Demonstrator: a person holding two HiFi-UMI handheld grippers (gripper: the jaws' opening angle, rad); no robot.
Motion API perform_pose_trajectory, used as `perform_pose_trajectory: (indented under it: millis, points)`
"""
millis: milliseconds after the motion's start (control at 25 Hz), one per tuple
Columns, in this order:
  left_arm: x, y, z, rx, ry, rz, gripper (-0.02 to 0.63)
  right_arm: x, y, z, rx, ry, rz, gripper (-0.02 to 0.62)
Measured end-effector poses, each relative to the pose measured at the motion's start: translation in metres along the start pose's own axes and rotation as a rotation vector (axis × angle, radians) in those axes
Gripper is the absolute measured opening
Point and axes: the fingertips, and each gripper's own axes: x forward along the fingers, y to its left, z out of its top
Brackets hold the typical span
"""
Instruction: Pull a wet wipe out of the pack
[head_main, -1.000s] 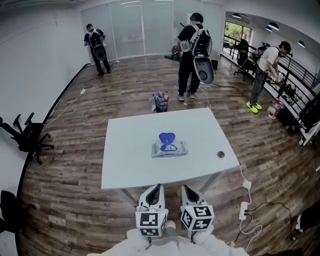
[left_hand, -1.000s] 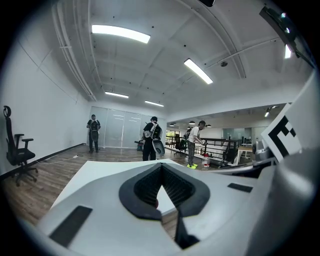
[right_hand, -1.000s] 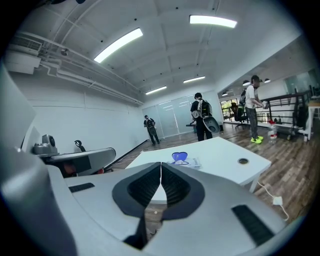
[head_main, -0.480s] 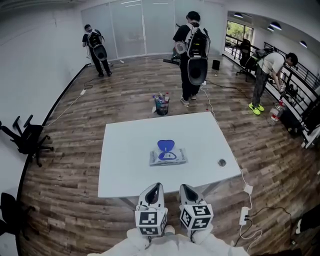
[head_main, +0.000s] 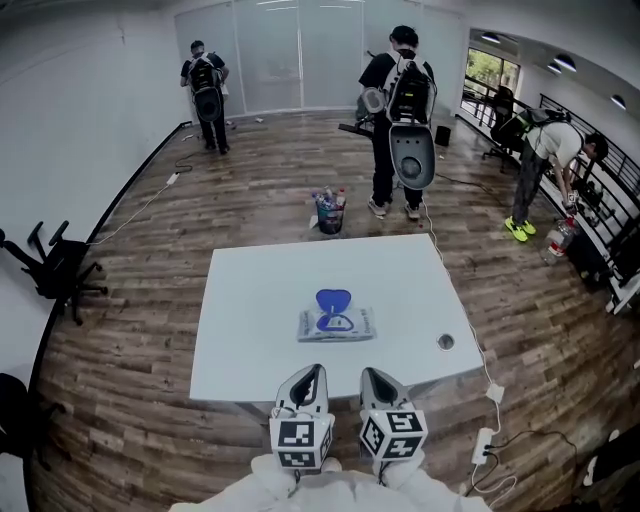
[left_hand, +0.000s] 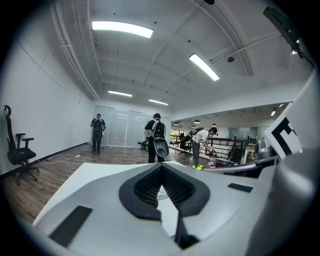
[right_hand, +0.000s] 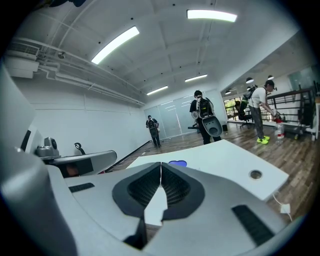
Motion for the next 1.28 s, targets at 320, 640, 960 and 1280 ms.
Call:
perform_pose_trajectory:
  millis: [320,640,960,1280]
  points:
    - [0.021,-0.003,-0.005,-0.007,0.015,0.001,0.000,0.015,-0.014,0.000,0.008,0.021,0.005,0.009]
    - [0.038,0.000,-0.007,-0.006,0.023,0.003,0.000,0.029,-0.030,0.002,0.025,0.026,-0.012,0.009]
    - [0.039,0.012,-0.013,-0.013,0.058,0.026,0.000,0.044,-0.027,0.004,0.046,0.027,-0.008,0.009]
    - [0.041,0.023,-0.018,-0.020,0.088,0.024,0.000,0.057,-0.027,-0.001,0.055,0.047,-0.023,0.009]
